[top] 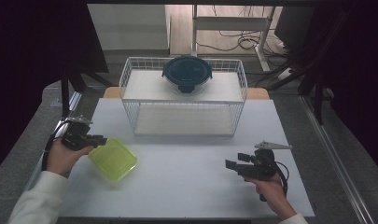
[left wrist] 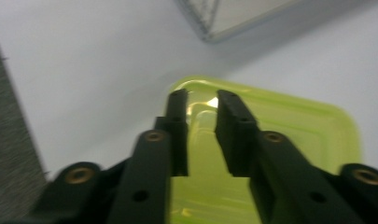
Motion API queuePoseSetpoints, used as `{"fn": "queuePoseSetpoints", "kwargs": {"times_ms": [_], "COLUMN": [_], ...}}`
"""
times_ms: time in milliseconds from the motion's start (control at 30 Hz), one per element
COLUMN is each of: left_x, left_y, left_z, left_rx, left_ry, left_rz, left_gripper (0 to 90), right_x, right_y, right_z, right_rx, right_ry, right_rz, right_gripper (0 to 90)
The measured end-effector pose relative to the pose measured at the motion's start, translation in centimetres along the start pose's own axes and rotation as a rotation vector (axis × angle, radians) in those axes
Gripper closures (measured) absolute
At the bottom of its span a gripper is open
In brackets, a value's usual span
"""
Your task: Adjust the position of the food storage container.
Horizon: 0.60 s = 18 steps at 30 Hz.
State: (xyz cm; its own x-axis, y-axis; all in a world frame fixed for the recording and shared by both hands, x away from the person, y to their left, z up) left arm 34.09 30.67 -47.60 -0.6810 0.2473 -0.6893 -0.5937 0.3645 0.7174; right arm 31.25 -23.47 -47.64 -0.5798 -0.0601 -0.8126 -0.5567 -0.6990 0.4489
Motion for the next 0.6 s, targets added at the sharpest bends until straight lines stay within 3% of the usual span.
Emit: {"fn": "queuePoseSetpoints", "kwargs": {"times_ms": [133, 300, 600], "left_x": [-0.1, 0.6, 1.7], "left_y": [0.1, -0.2, -0.8], "left_z": [1.2, 2.2, 3.5], "left_rx": [0.005, -0.032, -0.050], "left_ry": [0.042, 0.026, 0.053], "left_rz": [0.000, 0.055, 0.075], "left_gripper": [89.9, 90.0, 90.0], "right_x": [0.0, 0.2, 0.1], "right_y": [0.2, 0.2, 0.2], "right_z": [-0.1, -0.2, -0.3], "right_rx": [0.004, 0.006, 0.013], "right_ry": [-0.012, -0.007, -0.012], "right_rz": [-0.008, -0.002, -0.009], "right_gripper": [25.0, 25.0, 25.0]}}
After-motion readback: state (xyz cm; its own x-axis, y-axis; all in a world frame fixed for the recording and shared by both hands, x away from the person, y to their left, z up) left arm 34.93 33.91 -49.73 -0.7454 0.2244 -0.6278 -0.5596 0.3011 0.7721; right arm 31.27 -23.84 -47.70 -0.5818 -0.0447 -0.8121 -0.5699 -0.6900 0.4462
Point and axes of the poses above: each handheld gripper's, and its own axes: y roughly backward along the jaws, x roughly out of its underside, z roughly to its left, the point moved 3 cm from there along -y, roughly forward along the jaws, and after that the axes turned 8 degrees about -z, right-handed, at the moved point
